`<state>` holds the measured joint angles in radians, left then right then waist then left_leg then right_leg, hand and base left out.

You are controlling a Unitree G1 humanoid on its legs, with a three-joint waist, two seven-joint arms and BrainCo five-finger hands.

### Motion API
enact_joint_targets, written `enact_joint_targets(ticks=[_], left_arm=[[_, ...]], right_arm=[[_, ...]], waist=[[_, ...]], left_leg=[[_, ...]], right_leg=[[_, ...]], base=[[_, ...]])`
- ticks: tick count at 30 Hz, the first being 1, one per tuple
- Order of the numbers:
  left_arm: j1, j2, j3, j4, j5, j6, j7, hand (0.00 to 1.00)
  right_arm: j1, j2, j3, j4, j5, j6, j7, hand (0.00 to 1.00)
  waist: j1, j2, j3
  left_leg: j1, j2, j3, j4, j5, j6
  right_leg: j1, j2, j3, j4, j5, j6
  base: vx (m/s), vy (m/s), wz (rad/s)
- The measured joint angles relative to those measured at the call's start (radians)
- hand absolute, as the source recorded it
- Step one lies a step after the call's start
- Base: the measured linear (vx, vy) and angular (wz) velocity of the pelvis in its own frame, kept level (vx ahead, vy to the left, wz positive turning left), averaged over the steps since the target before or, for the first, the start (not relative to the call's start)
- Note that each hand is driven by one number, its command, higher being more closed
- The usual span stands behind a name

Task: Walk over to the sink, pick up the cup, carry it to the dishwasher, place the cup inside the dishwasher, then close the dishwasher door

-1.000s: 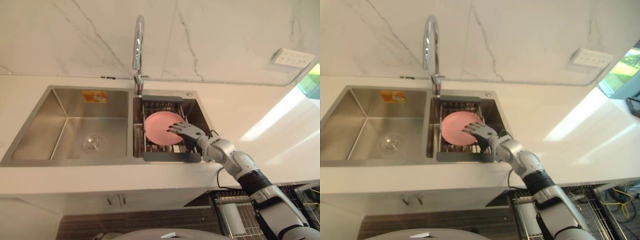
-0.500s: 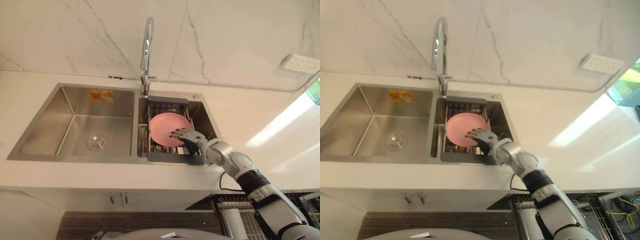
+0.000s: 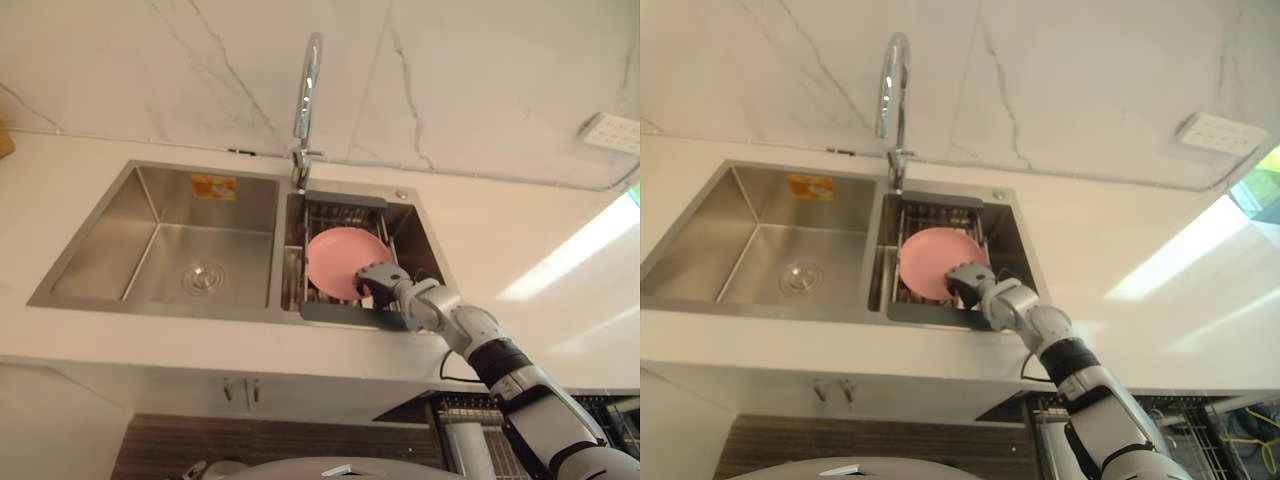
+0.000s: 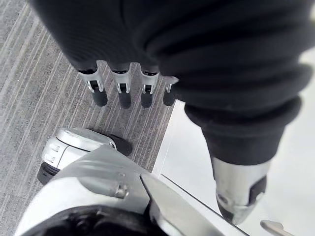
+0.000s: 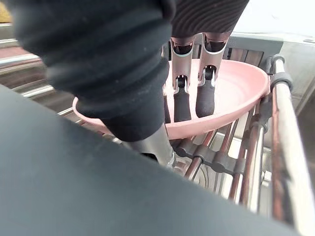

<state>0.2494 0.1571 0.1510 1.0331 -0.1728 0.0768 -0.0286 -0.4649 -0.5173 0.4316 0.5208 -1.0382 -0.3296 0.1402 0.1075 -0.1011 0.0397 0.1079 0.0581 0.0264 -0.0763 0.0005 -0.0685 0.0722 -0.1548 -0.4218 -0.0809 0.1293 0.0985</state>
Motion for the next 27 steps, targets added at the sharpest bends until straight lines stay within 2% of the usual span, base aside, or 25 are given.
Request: enact_joint_targets(ticks=[7,15,19,21,27], left_arm=[[0.001,-0.001,-0.001,0.000,0.000,0.000,0.000,0.00],[0.003,-0.003,-0.005,0.000,0.000,-0.012,0.003,0.00],[0.013,-0.009,-0.005,-0.001,0.000,-0.022,0.008,0.00],[0.014,-0.010,-0.006,-0.001,0.000,-0.022,0.009,0.00],[0.015,-0.011,-0.007,-0.001,0.000,-0.023,0.016,0.00]], right_arm=[[0.000,0.000,0.000,0.015,-0.109,0.010,-0.120,1.00],[0.000,0.000,-0.063,0.000,-0.107,0.063,-0.304,1.00],[0.000,-0.001,-0.110,-0.042,-0.104,0.094,-0.392,1.00],[0.001,-0.001,-0.132,-0.057,-0.092,0.100,-0.413,1.00],[0.001,-0.002,-0.142,-0.075,-0.025,0.115,-0.411,1.00]], waist=[[-0.006,0.011,0.009],[-0.013,0.019,0.015],[-0.026,0.026,0.019],[-0.029,0.029,0.021],[-0.031,0.032,0.020]], left_leg=[[-0.001,0.001,0.002,0.000,0.000,0.000],[0.001,0.001,0.003,0.000,0.000,0.000],[0.002,0.002,0.005,0.000,0.000,0.000],[0.003,0.002,0.007,0.000,0.000,0.000],[0.004,0.003,0.009,0.000,0.000,0.000]], right_leg=[[-0.002,0.000,0.002,0.000,0.000,0.000],[-0.002,0.000,0.005,0.000,0.000,0.000],[-0.002,0.001,0.008,0.000,0.001,-0.001],[-0.002,0.002,0.011,0.000,0.001,-0.001],[-0.002,0.002,0.013,0.000,0.001,-0.001]], base=[[0.00,0.000,0.00],[0.00,0.000,0.00],[0.00,0.000,0.00],[0.00,0.000,-0.03],[0.00,0.000,0.00]])
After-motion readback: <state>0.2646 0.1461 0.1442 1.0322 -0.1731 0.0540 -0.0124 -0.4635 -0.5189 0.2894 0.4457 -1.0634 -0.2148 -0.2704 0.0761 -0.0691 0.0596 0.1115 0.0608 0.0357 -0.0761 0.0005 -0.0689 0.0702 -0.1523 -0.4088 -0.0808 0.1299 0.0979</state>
